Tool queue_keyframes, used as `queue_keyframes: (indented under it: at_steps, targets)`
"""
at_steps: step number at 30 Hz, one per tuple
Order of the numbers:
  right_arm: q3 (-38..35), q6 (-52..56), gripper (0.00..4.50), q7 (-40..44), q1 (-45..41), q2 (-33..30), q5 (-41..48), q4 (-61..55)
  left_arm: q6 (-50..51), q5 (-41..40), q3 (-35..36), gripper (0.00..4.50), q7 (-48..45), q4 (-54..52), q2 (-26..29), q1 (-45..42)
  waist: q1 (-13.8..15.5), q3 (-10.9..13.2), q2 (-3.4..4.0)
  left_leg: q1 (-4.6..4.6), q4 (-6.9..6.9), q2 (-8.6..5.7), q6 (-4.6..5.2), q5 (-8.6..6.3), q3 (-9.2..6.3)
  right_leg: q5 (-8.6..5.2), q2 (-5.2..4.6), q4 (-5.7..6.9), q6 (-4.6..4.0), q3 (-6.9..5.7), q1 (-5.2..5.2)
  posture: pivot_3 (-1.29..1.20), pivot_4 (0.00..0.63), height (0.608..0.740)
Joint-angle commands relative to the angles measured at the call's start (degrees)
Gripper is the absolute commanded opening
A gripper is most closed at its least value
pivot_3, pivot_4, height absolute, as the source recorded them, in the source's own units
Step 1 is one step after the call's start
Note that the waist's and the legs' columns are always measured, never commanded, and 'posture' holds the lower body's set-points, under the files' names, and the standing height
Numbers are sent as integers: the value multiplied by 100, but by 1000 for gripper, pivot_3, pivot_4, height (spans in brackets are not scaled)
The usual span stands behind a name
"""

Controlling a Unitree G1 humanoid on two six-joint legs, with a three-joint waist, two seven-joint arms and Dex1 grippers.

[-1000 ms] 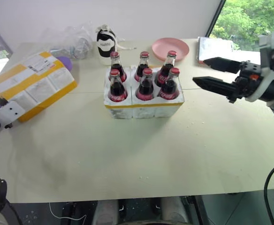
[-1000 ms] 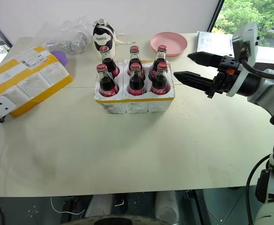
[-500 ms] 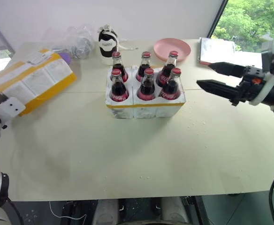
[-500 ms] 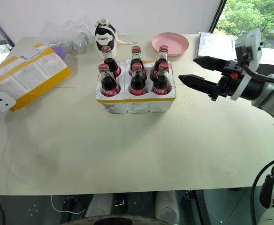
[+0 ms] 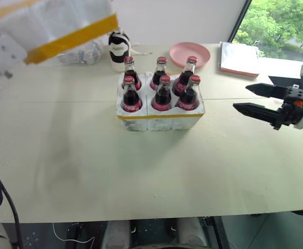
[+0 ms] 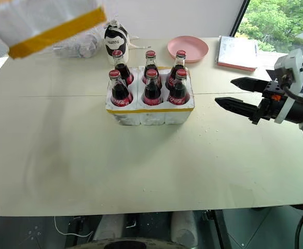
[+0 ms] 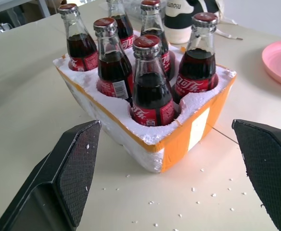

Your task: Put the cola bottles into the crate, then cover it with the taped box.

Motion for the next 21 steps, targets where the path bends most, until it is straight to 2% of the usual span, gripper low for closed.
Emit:
queue_keyframes:
  at_steps: [1, 6, 10, 18, 21]
  targets:
    - [-259, -193, 4500, -66, 22, 31, -38, -105, 580, -429, 67, 288, -638, -1241, -321, -320, 21, 0, 0, 1, 0, -1, -2, 2, -3, -2, 0, 1, 3, 0, 3, 0, 150, 740]
    - [-307, -291, 4500, -149, 119, 121, -93, -113, 1537, -494, -180, 288, -1288, -2751, -911, -377, 51, 0, -1, 1, 11, -3, -4, 3, -6, -4, 2, 2, 6, 0, 10, 0, 150, 740]
    - [-398, -348, 4500, -182, 213, 143, -100, -90, 2048, -202, -475, 288, -1648, -3693, -1132, -151, 55, 0, -1, 1, 13, -1, -7, 6, -7, -6, 6, 4, 9, 1, 10, 0, 150, 740]
    - [-492, -443, 4500, -215, 311, 233, -114, -45, 2241, 660, -991, 288, -1966, -4385, -1032, 420, 96, 0, 1, 6, 24, 1, -10, 8, -15, -6, 11, 6, 9, 2, 19, 0, 150, 740]
    - [-516, -447, 4500, -255, 238, 269, -61, 24, 2132, 890, -1181, 288, -1961, -4517, -1193, 521, 132, 0, 0, 5, 28, 1, -7, 6, -18, -6, 11, 5, 8, 2, 21, 0, 150, 740]
